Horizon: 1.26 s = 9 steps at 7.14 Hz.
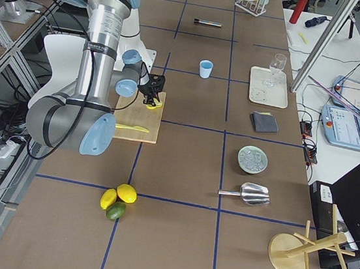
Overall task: Squeeze lemon into cup
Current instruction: 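Grasp a lemon slice with the right gripper and lift it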
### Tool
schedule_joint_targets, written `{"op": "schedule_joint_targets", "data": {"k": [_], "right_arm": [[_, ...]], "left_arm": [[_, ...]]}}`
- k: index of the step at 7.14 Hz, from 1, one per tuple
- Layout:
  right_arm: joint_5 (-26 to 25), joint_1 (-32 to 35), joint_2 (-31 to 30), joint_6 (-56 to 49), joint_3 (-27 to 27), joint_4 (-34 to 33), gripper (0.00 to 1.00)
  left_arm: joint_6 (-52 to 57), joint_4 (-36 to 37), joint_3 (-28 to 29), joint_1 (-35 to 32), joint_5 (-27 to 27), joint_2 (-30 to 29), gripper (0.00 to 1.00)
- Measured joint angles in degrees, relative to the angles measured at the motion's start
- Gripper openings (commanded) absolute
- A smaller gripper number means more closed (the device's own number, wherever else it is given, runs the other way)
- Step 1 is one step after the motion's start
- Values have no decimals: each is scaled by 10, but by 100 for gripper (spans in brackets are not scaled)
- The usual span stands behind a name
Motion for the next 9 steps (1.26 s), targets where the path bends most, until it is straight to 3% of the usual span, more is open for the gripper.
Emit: {"op": "schedule_joint_targets", "data": {"k": [3,4,5,6,9], "right_arm": [[-1,0,-21,0,19,0,21],[-1,3,-21,0,25,0,7],[-1,9,-20,0,34,1,0],[0,17,-13,0,44,1,0],[9,38,75,0,47,-21,0]], "left_arm": [[0,-7,-1,0,-9,10,100],[-1,-10,-1,0,-12,14,100],[-1,-12,-1,0,-13,16,100],[-1,-12,-1,0,-14,16,100],[0,-17,-1,0,-14,17,100]]}}
